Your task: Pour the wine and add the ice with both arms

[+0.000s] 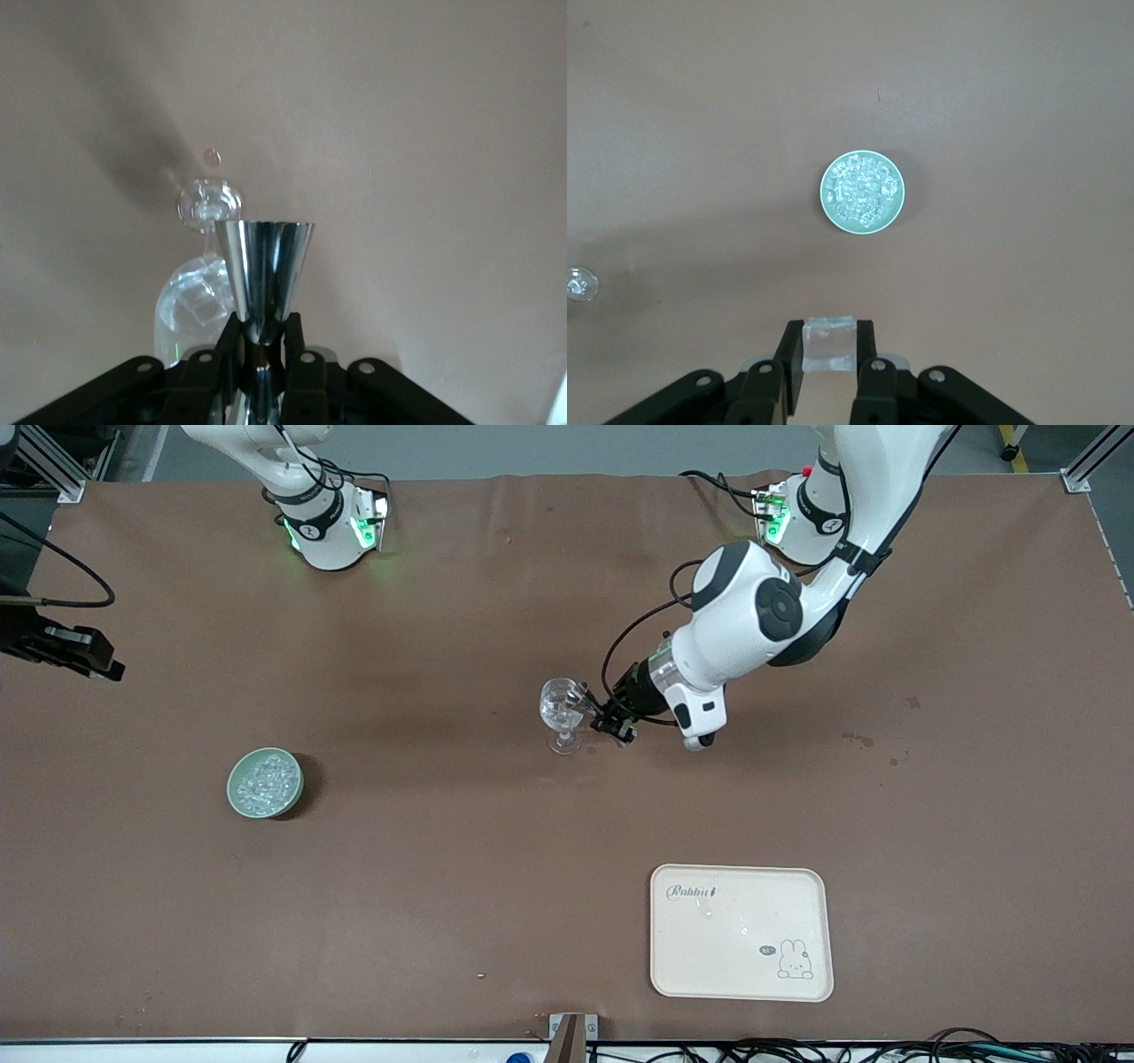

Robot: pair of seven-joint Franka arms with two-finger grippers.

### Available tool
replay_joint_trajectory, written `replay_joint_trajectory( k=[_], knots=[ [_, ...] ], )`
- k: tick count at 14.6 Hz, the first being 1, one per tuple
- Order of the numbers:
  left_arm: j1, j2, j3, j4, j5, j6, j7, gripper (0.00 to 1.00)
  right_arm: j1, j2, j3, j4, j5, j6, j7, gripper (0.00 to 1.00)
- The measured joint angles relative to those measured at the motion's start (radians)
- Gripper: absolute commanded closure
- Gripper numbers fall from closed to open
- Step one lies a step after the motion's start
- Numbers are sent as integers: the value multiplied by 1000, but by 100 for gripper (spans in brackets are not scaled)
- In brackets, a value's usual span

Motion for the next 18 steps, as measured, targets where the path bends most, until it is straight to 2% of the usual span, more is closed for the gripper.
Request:
replay_joint_trajectory(
  k=[3, 7, 9, 11, 18],
  knots=[
    [-2, 7, -24, 2, 230, 8, -174, 99, 0, 9, 1, 0, 1, 0, 0, 99],
    [-25, 46, -64, 1, 673, 10, -479, 99, 1, 13, 2, 0, 3, 0, 0, 99],
    [-28, 72, -89, 2, 842, 0, -586, 100, 1, 13, 2, 1, 4, 1, 0, 99],
    [-25, 76, -117, 11, 904, -45, -607, 100, 2, 13, 3, 1, 6, 1, 0, 99],
    [-23, 76, -162, 45, 974, -194, -606, 100, 3, 13, 4, 1, 9, 1, 0, 99]
  ],
)
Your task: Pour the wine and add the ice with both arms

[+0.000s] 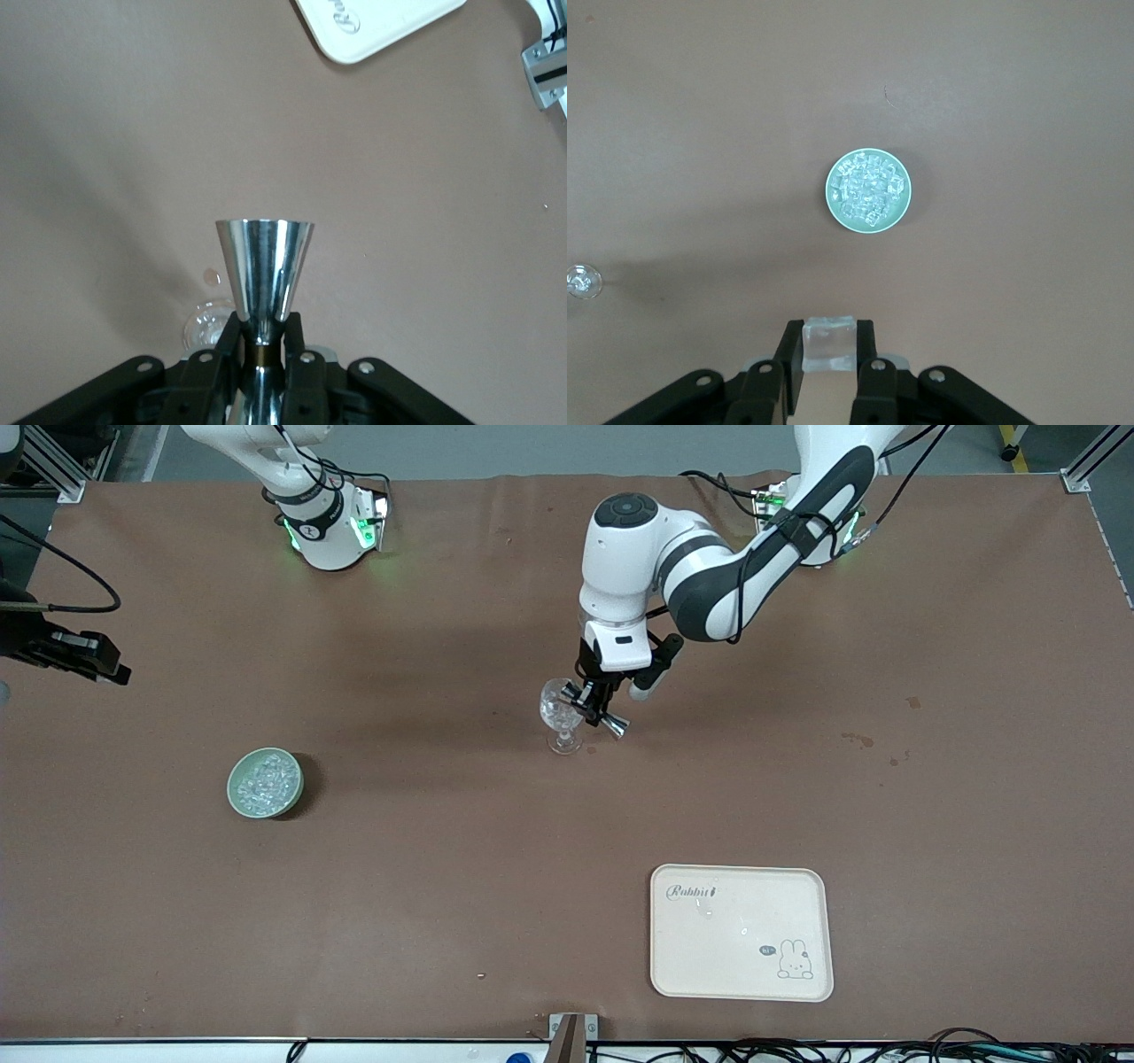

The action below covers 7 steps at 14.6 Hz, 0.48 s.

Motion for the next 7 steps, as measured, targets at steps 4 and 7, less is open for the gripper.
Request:
replay_joint_trajectory(
  k=[4, 7],
  knots=[
    [2, 0, -47, 20, 64, -98, 0, 100, 0, 0, 0, 0, 3, -2, 0, 99],
    [1, 0, -72, 22, 109, -146, 0, 100, 3, 0, 1, 0, 5, -9, 0, 100]
  ],
)
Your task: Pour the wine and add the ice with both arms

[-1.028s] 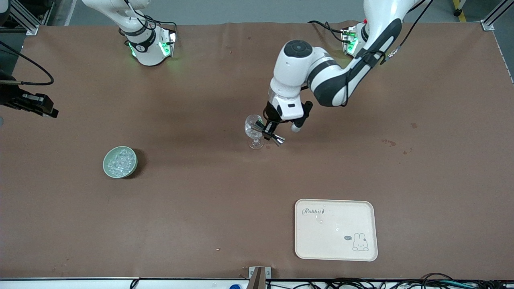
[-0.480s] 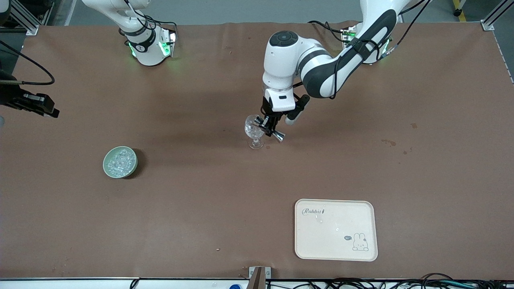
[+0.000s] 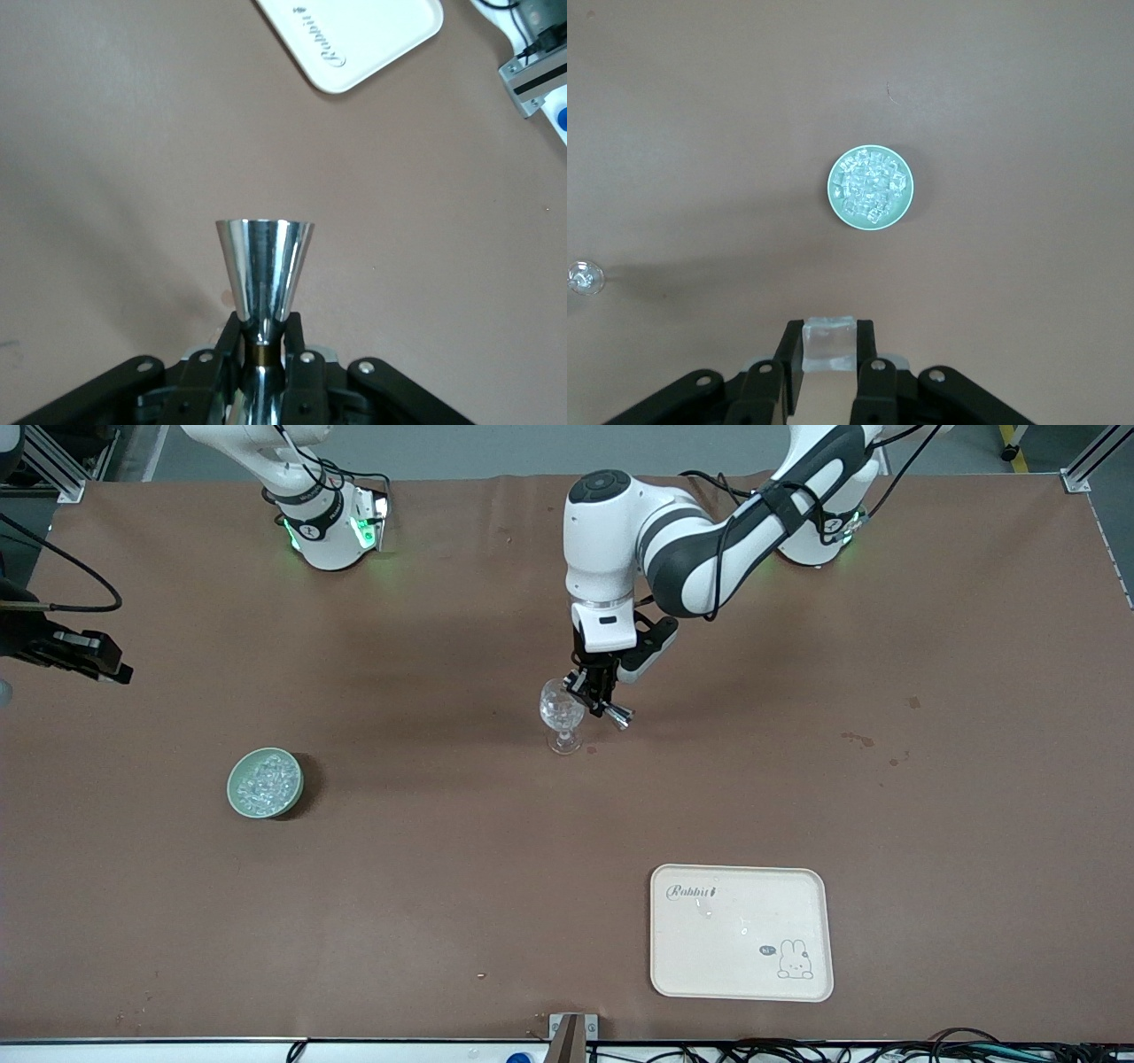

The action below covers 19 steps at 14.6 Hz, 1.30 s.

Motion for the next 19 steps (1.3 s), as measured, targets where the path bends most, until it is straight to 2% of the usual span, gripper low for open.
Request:
replay_joint_trajectory(
  k=[3, 10, 12, 15, 17, 19],
  knots=[
    [-3, 0, -13, 0, 32, -43, -11, 100, 21, 0, 3, 0, 2, -14, 50, 100],
    [1, -4, -25, 13, 39, -47, -106, 100, 188, 18, 35, 0, 48, 21, 339, 100],
    [3, -12, -6, 22, -50, -40, -111, 100, 206, 39, 75, 0, 56, 51, 416, 100],
    [9, -45, 88, 34, -218, 30, -73, 100, 217, 82, 144, -1, 60, 106, 501, 100],
    [14, -62, 163, 39, -370, 68, 23, 100, 222, 119, 183, -2, 64, 151, 548, 100],
    [14, -79, 256, 49, -584, 88, 199, 100, 235, 158, 229, -4, 66, 211, 626, 100]
  ],
)
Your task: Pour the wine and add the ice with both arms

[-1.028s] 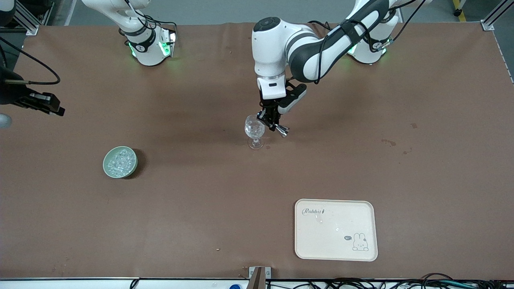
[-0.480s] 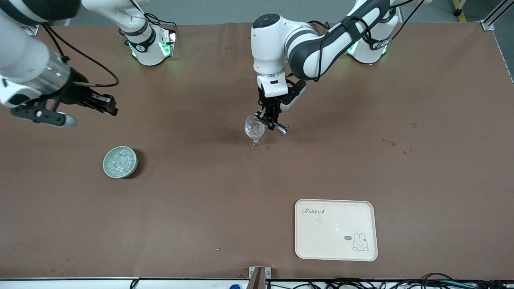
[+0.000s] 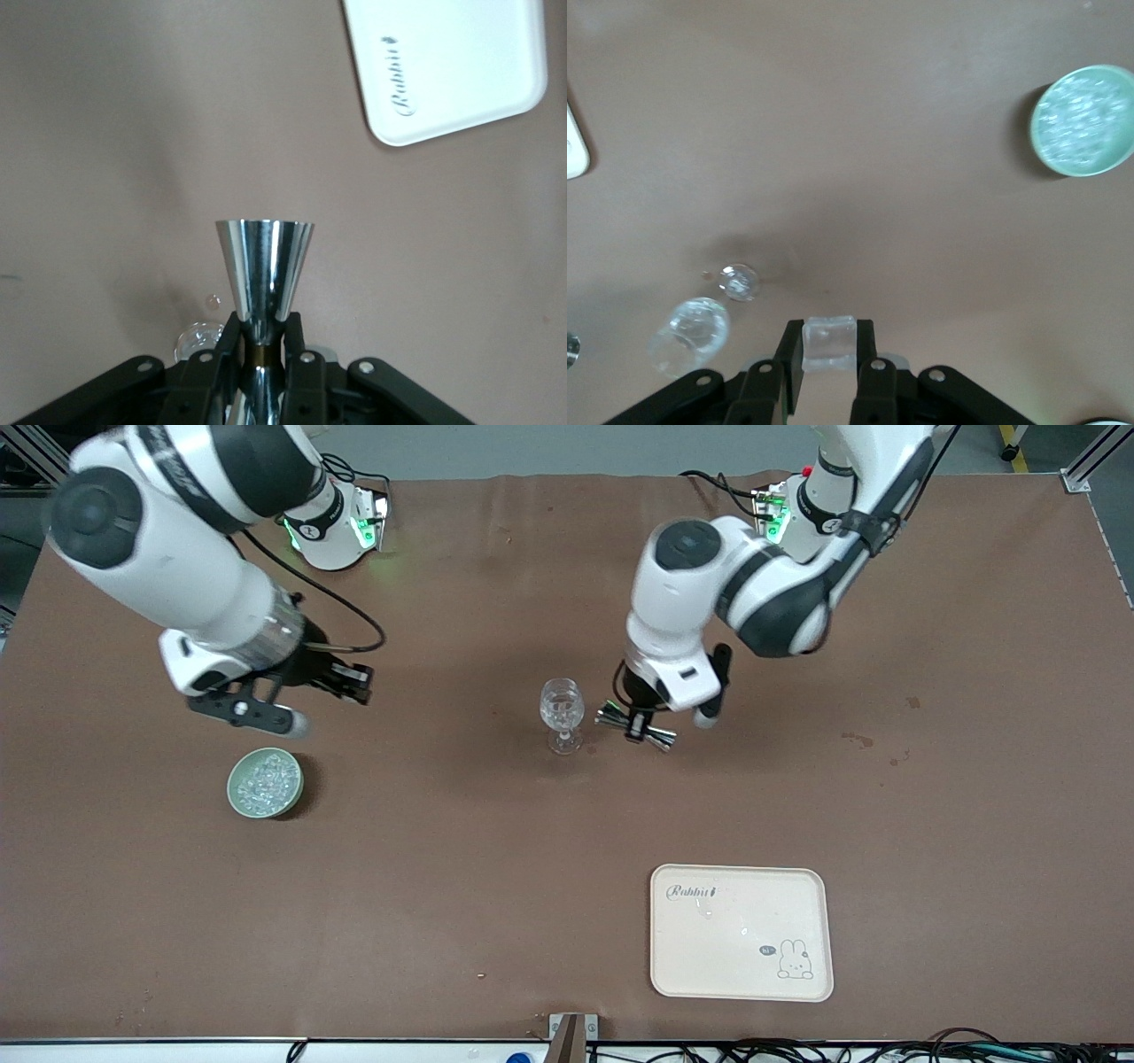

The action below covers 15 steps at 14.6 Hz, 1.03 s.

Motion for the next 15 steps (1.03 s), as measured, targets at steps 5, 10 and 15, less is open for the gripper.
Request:
replay_joint_trajectory(
  k=[5, 10, 15],
  knots=[
    [-1, -13, 279, 48, -519, 5, 427, 100, 165, 96, 32, -9, -1, 164, 244, 99],
    [-5, 69, 473, 107, -856, 5, 510, 100, 329, 193, 32, -11, -53, 269, 444, 98],
    [11, 247, 603, 239, -1165, 5, 654, 99, 381, 245, 32, -11, -97, 307, 495, 98]
  ],
)
